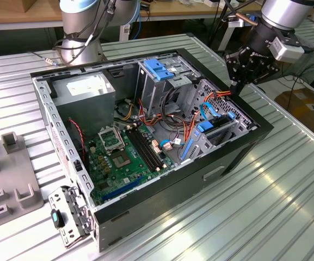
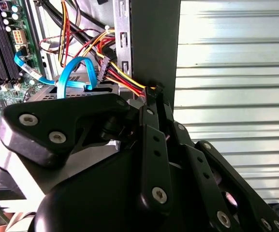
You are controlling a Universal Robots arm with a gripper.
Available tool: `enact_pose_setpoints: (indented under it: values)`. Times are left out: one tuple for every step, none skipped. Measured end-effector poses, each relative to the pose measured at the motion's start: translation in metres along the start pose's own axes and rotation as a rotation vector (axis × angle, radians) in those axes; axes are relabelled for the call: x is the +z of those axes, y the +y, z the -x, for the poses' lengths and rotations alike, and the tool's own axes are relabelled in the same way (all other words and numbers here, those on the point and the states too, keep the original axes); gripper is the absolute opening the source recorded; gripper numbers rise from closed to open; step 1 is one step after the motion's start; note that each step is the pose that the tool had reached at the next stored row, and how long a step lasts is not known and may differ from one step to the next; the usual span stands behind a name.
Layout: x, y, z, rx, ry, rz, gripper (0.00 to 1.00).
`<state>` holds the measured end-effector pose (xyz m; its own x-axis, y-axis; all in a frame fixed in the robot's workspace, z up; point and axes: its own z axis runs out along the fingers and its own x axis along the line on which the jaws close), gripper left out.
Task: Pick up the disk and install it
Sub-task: 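Insert the second disk wire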
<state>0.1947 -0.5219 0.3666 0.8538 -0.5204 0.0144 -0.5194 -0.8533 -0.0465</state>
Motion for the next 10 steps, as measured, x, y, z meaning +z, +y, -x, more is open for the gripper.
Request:
enact_pose_setpoints:
  values:
    - [0.0,0.0,0.0,0.0,0.0,0.0,0.21]
    - [0.0,0.0,0.0,0.0,0.0001,0.0002,0.19]
    - [0.0,0.0,0.0,0.0,0.0001,0.0001,0.19]
    - [0.0001,0.0,0.0,0.0,0.0001,0.0001,0.16]
    - [0.0001,0.0,0.0,0.0,0.0001,0.0001,0.16]
    - [0.0002,0.0,0.0,0.0,0.0,0.0,0.16]
    - [0.0002,0.0,0.0,0.0,0.0001,0.0001,0.16]
    - [0.0002,0.0,0.0,0.0,0.0,0.0001,0.16]
    - [0.0002,0.0,0.0,0.0,0.0,0.0001,0.16]
    - [0.0003,0.0,0.0,0.0,0.0,0.0001,0.16]
